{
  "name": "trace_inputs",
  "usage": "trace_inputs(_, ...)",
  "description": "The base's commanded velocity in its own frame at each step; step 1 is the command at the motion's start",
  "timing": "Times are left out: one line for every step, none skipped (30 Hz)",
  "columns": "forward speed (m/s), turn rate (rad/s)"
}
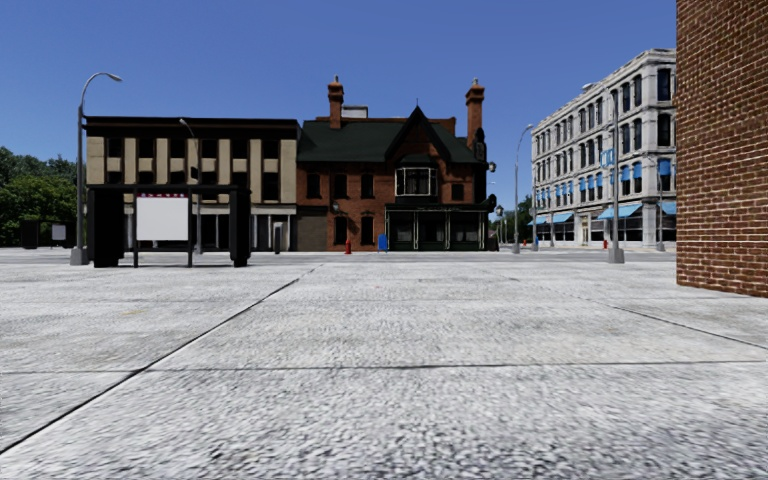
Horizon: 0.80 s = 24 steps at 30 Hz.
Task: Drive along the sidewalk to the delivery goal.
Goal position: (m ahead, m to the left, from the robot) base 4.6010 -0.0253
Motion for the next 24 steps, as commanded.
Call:
trace_inputs(2.00, 0.00)
trace_inputs(2.00, 0.00)
trace_inputs(2.00, 0.00)
trace_inputs(2.00, 0.00)
trace_inputs(2.00, 0.00)
trace_inputs(2.00, 0.00)
trace_inputs(1.83, -0.09)
trace_inputs(1.34, -0.17)
trace_inputs(1.13, -0.19)
trace_inputs(1.07, -0.09)
trace_inputs(1.07, -0.09)
trace_inputs(1.05, -0.01)
trace_inputs(1.05, 0.00)
trace_inputs(1.05, 0.00)
trace_inputs(1.05, 0.00)
trace_inputs(1.05, 0.00)
trace_inputs(1.05, 0.00)
trace_inputs(1.05, 0.00)
trace_inputs(1.05, 0.00)
trace_inputs(1.05, 0.00)
trace_inputs(1.05, 0.00)
trace_inputs(1.05, 0.00)
trace_inputs(1.05, 0.00)
trace_inputs(1.05, 0.00)
